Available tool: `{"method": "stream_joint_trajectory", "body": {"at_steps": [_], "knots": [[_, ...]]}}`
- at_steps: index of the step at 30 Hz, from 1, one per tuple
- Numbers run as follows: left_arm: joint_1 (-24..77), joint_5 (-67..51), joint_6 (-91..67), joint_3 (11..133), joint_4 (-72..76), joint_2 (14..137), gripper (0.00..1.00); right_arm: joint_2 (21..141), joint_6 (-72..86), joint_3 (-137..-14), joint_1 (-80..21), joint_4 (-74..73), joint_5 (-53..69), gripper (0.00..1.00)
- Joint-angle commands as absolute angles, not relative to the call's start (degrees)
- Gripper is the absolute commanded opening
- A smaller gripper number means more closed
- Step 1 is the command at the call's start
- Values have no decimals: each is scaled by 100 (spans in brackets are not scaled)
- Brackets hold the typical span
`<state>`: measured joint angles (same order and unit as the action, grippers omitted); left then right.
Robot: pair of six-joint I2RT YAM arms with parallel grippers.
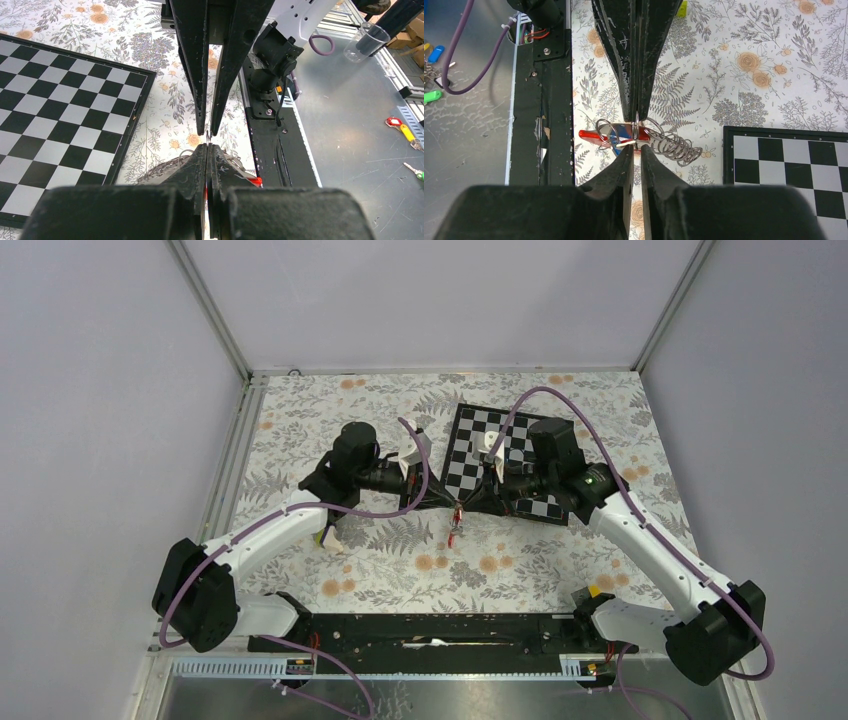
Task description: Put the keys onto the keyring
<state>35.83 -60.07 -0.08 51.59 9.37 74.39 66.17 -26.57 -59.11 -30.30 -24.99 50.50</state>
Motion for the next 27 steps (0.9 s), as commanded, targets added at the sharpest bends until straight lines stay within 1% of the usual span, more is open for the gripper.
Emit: {"method": "stream_joint_trajectory", "body": {"at_steps": [1,3,8,12,27], "knots": [[3551,-6253,-164,5203,1374,7278,0,6672,-2650,-5984,-3006,-2432,5156,13],[3551,-6257,-183,5195,1392,7280,0,6696,-2589,-5941,-3006,-2375,5214,10],[3551,-6275,-226,5147,1495,7286,0,6728,-2540,-5911,-3006,-2313,5274,6],[3551,-6285,-250,5129,1541,7299,0,6732,-2507,-5845,-3006,-2247,5341,0],[3551,-6374,-439,5066,1844,7339,0,6776,-2436,-5633,-3006,-2083,5379,0]]}}
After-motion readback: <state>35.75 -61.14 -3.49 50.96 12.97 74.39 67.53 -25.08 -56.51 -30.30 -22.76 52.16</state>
